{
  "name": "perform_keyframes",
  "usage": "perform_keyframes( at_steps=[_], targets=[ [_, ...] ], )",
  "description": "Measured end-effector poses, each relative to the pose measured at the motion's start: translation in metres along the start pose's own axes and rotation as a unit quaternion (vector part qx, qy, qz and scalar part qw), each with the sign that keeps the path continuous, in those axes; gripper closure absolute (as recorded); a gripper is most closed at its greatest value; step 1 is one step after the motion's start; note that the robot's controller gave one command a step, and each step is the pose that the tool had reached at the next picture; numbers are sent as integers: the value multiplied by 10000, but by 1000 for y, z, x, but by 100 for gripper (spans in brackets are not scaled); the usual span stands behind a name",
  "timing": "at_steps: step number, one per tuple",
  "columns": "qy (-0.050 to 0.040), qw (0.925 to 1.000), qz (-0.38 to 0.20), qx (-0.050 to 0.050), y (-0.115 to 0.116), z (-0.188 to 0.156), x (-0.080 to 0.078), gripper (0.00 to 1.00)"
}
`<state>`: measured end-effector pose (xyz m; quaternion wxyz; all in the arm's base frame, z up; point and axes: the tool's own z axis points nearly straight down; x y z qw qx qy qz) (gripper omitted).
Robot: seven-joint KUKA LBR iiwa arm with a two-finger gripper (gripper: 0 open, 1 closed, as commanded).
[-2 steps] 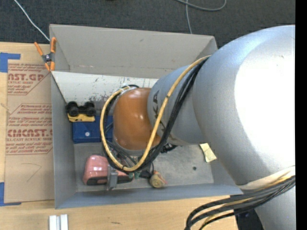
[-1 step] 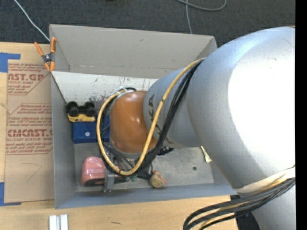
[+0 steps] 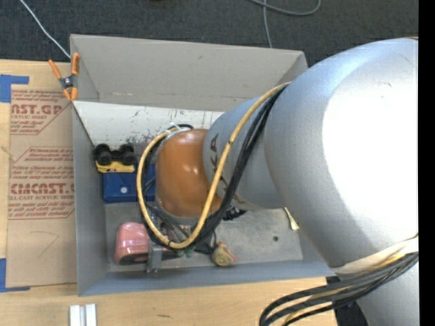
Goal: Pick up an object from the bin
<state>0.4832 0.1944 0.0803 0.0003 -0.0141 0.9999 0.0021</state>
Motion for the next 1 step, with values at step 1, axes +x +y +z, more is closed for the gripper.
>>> perform_keyframes(
  at_steps=[1],
  targets=[
    [2,10000,-2,0,0,0,0,100]
  ],
)
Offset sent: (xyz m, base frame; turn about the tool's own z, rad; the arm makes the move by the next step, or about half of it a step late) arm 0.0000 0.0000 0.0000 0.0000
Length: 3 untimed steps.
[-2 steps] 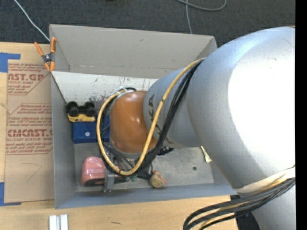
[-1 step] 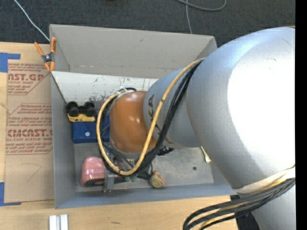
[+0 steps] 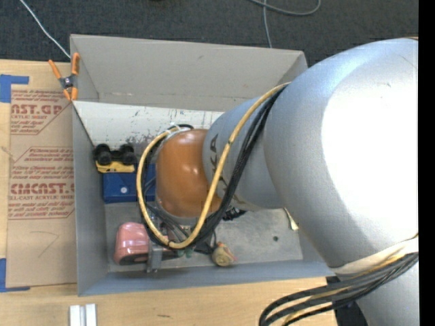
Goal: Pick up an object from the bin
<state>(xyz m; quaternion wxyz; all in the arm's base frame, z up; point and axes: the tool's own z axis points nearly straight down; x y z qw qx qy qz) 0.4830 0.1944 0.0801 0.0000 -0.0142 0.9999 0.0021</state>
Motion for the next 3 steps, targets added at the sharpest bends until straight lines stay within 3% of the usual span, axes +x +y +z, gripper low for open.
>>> perform_keyframes(
  at_steps=[2,3],
  targets=[
    [2,10000,1,0,0,0,0,100],
    [-21,9993,367,-31,10,4,0,100]
  ],
)
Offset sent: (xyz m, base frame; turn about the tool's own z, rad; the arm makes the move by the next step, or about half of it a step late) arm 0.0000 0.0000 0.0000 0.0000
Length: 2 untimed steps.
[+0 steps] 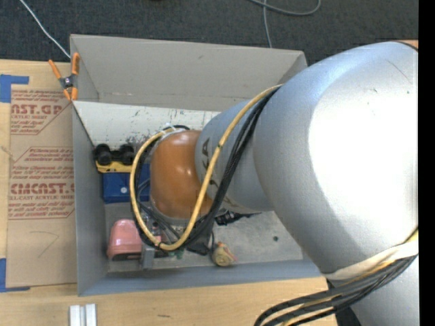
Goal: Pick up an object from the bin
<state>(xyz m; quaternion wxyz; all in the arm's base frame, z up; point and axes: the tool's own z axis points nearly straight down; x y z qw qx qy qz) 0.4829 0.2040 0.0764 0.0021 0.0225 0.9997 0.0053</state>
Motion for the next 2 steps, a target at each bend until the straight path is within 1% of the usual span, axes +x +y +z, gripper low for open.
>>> perform_keyframes(
  at_steps=[1,2],
  targets=[
    [10,10000,-2,1,0,1,1,100],
    [46,9999,109,23,5,-99,4,100]
  ],
)
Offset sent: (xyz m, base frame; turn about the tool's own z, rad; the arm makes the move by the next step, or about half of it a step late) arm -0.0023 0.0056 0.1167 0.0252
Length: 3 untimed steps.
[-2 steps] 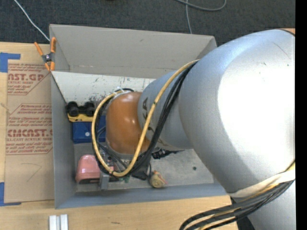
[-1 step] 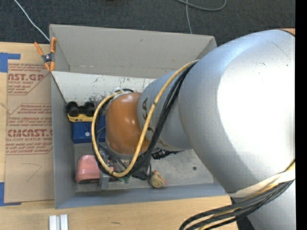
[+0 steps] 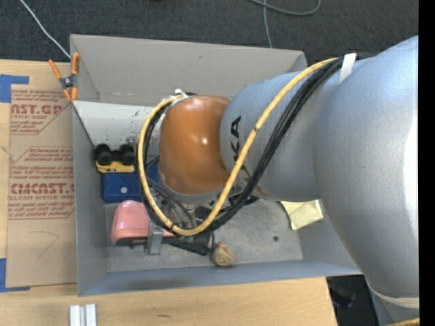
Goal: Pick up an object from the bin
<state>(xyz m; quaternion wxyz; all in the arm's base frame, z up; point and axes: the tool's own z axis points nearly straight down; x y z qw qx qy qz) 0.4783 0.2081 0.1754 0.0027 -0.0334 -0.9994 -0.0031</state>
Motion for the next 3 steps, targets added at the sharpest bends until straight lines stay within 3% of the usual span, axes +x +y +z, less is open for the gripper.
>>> perform_keyframes(
  at_steps=[1,2,3],
  targets=[
    [-34,10000,66,-15,-10,75,-14,100],
    [11,9999,-142,7,-5,95,-45,100],
    [22,10000,-14,9,-6,16,-38,100]
  ],
)
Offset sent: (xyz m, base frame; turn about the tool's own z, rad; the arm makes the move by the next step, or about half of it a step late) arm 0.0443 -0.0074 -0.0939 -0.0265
